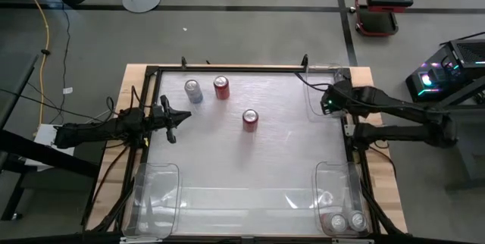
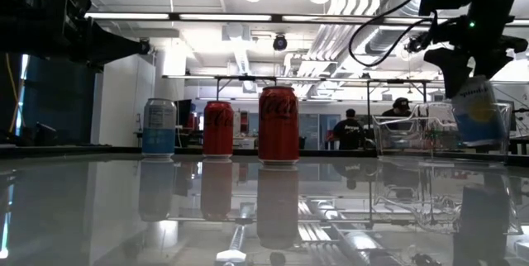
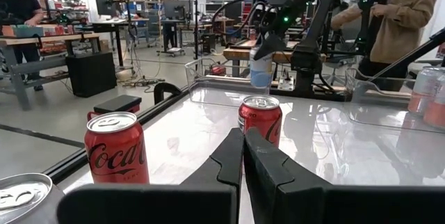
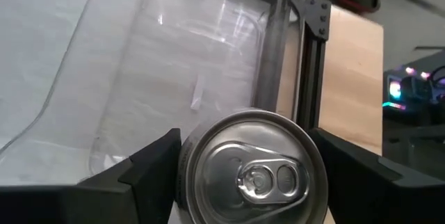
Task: Sort soda cans
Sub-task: Put the bottom blue-white soda can into the top transparent bin
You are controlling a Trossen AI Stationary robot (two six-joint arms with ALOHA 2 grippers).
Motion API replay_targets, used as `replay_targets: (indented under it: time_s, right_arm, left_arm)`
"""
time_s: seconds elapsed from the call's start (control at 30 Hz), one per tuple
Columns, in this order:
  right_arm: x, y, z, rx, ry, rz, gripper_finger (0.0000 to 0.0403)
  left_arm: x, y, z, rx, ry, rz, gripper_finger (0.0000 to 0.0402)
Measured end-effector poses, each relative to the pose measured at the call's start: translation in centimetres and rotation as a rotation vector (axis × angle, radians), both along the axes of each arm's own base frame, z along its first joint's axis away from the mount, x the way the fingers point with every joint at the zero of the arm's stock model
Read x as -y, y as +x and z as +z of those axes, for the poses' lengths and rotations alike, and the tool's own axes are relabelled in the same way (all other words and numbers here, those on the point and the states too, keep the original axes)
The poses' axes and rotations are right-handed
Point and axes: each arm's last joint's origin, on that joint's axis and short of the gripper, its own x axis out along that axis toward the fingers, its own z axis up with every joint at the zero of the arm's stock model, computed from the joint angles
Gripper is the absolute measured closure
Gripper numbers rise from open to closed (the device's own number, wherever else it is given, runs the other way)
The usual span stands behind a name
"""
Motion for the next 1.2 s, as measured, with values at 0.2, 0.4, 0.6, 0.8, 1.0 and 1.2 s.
replay_targets:
  time_s: [0.2,0.4,0.6,0.8,1.0,1.2]
  right_arm:
    - [0.2,-0.2,-0.1,0.012,0.036,-0.02,0.0116]
    - [0.4,0.1,-0.4,-0.003,0.075,-0.022,0.0114]
    - [0.8,1.0,-1.1,-0.067,0.121,0.0,0.0113]
    - [1.2,1.8,-1.9,-0.132,0.163,0.019,0.0112]
    - [1.6,2.5,-2.3,-0.154,0.17,0.067,0.0111]
    - [1.5,2.5,-2.4,-0.16,0.193,0.092,0.0088]
  left_arm:
    - [0.0,0.0,0.0,0.0,0.0,0.0,0.0397]
    - [0.0,0.0,0.0,0.0,0.0,0.0,0.0397]
    - [0.0,0.0,0.0,0.0,0.0,0.0,0.0397]
    - [0.0,0.0,0.0,0.0,0.0,0.0,0.0397]
    - [0.0,0.0,0.0,0.0,0.0,0.0,0.0397]
    - [0.0,0.0,0.0,0.0,0.0,0.0,0.0397]
